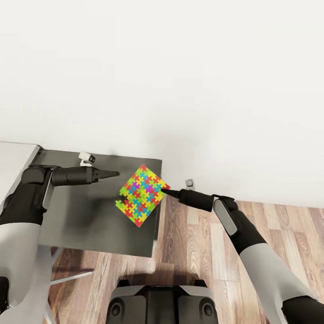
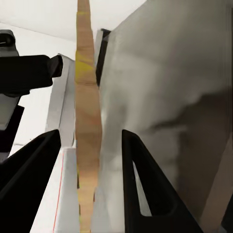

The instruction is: Put all the toys in the child's room - the three board games (two on the bed and one on the table), the two jigsaw puzzles on the table, and the tennis ball on the table - inside the toy box on the table in the child's room.

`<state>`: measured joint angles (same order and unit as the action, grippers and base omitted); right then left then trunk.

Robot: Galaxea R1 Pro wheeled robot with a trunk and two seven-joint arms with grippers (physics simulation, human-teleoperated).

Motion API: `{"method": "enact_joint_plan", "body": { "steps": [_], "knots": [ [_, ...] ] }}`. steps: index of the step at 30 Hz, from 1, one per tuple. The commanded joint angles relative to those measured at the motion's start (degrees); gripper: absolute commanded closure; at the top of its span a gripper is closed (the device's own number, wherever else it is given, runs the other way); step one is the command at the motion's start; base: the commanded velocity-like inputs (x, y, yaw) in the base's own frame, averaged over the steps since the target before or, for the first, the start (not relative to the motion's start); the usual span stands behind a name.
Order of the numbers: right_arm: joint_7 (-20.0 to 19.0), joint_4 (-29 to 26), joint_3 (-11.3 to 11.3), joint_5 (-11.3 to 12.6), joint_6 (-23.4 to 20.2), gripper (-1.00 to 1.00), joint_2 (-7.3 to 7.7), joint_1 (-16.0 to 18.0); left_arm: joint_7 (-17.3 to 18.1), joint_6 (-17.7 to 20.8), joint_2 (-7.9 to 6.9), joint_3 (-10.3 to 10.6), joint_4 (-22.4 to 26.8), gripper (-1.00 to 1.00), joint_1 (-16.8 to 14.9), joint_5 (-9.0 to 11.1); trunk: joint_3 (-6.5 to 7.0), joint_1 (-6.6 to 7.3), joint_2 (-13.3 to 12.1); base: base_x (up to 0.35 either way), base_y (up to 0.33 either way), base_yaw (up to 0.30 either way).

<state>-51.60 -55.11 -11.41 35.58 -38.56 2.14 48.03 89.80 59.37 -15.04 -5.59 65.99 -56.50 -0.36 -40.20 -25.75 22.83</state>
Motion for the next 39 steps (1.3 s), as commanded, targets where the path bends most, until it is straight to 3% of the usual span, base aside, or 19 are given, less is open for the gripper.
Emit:
{"method": "enact_joint_plan", "body": {
  "steps": [1, 5, 9, 15, 16, 21, 26, 31, 36, 38, 39],
  "knots": [
    [-0.4, 0.0, 0.4, 0.4, -0.3, 1.0, 0.14, -0.2, 0.2, 0.6, -0.21, 0.0, 0.0, -1.0, 0.0, 0.0, 0.02, -0.04, 0.1, 0.0, 0.0, -0.117],
    [-3.8, -0.1, 6.5, 0.4, -0.4, 1.0, 0.94, -3.4, 0.2, 0.6, -1.71, 0.0, 0.0, -1.0, 0.0, 0.0, 0.37, -0.04, 0.1, 0.0, 0.0, -0.119],
    [-7.9, -0.2, 11.0, 0.3, -0.3, 1.0, 2.2, -6.7, 0.2, 0.6, -2.71, 0.0, 0.0, -1.0, 0.0, 0.2, 0.72, -0.04, 0.1, 0.0, 0.0, -0.123],
    [-16.5, -0.2, 18.3, 0.3, -0.1, 1.0, 5.91, -13.4, 0.2, 0.6, -3.34, 0.1, -1.1, -1.0, 0.0, 0.3, 1.24, -0.04, 0.1, 0.0, 0.0, -0.124],
    [-19.3, -0.2, 20.7, 0.3, -0.1, 1.0, 6.47, -15.5, 0.2, 0.6, -3.4, 0.1, -2.2, -1.0, 0.0, 0.4, 1.33, -0.04, 0.1, 0.0, 0.0, -0.124],
    [-25.8, -0.7, 26.3, 0.3, 1.1, 1.0, 6.99, -21.4, 0.2, 0.6, -3.92, 0.1, -5.3, -1.0, 0.2, 0.6, 1.76, -0.04, 0.1, 0.0, 0.0, -0.105],
    [-29.2, -4.4, 27.9, 0.3, 3.9, 1.0, 6.96, -25.8, 0.2, 0.6, -4.12, 0.2, -7.7, -1.0, 1.2, 0.7, 2.2, -0.04, 0.1, 0.0, 0.0, -0.082],
    [-29.6, -9.8, 28.1, 0.2, 4.2, 1.0, 6.71, -27.2, 0.2, 0.6, -4.18, 0.2, -9.5, -1.0, 3.3, 0.8, 2.64, -0.04, 0.1, -0.008, 0.0, -0.077],
    [-29.7, -13.5, 28.1, 0.1, 4.3, 1.0, 6.52, -27.4, 0.2, 0.6, -4.48, -0.2, -9.8, -1.0, 9.3, 1.7, 3.08, -0.04, 0.1, -0.195, 0.0, -0.077],
    [-29.7, -14.3, 28.2, 0.2, 4.4, 1.0, 6.53, -27.5, 0.2, 0.6, -5.06, -0.2, -9.1, -1.0, 10.9, 4.5, 3.26, -0.04, 0.1, -0.097, 0.0, -0.077],
    [-29.7, -15.1, 28.2, 0.1, 4.4, 1.0, 6.48, -27.6, 0.2, 0.6, -6.24, 0.0, -7.8, -1.0, 12.0, 9.1, 3.34, -0.04, 0.1, -0.044, 0.0, -0.077]
  ]
}}
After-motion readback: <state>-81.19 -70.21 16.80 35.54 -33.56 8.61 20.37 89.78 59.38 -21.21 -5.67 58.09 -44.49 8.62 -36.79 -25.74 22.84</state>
